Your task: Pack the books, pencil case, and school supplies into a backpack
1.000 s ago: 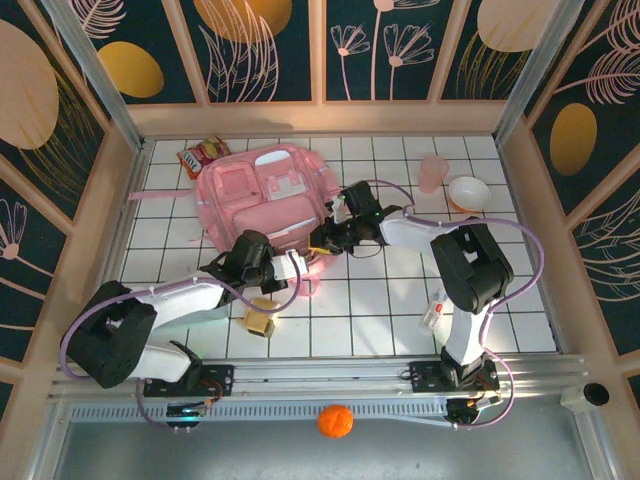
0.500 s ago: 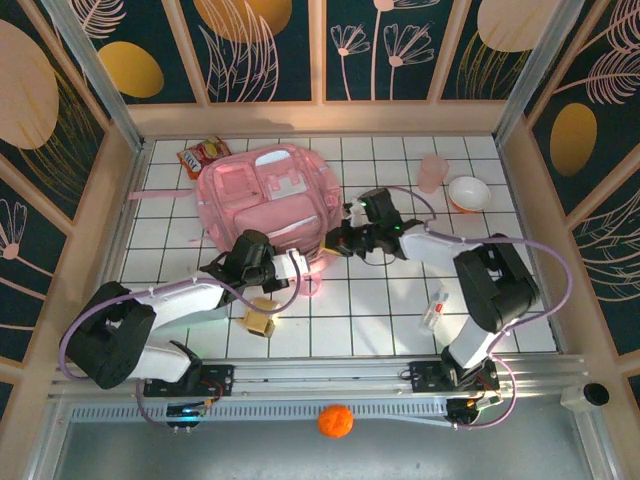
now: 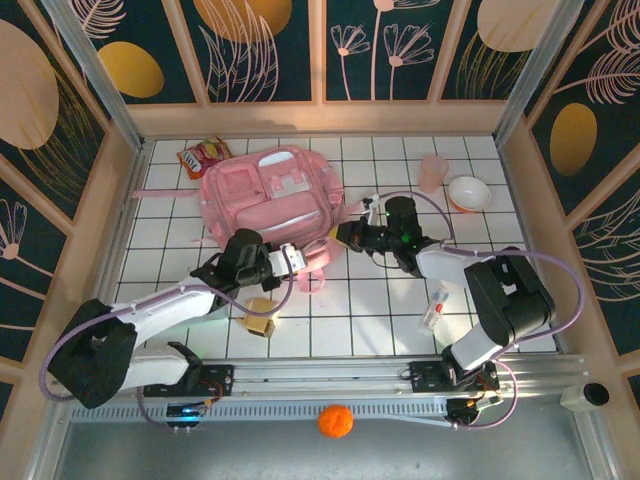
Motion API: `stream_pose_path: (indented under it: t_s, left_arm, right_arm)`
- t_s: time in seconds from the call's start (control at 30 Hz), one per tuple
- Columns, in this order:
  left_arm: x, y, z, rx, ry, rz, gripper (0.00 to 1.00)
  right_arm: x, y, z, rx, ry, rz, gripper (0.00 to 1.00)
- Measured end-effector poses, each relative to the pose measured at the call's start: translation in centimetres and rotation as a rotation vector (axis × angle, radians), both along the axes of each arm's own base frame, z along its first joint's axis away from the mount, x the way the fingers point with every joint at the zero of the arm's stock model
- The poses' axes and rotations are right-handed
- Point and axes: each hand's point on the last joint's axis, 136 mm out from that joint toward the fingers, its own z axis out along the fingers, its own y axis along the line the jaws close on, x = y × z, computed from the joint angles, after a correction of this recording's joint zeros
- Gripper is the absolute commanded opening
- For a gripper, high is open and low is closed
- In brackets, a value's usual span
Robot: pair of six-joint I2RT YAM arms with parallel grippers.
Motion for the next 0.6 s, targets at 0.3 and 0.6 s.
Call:
stream_pose_path:
  t_s: [0.3,0.6]
  left_arm:
    - [0.0,-2.0,1.7,-0.166,0.154,0.07,0.77]
    - [1.4,-3.5,2.0,-0.21,0.21,0.119,0.02]
  right_arm:
    - [-1.6,1.4,1.8,-0.085,-0.125,0.034,0.0]
    - [-2.3,1.2,3.6,-0.128,-0.224,0.047,0.0]
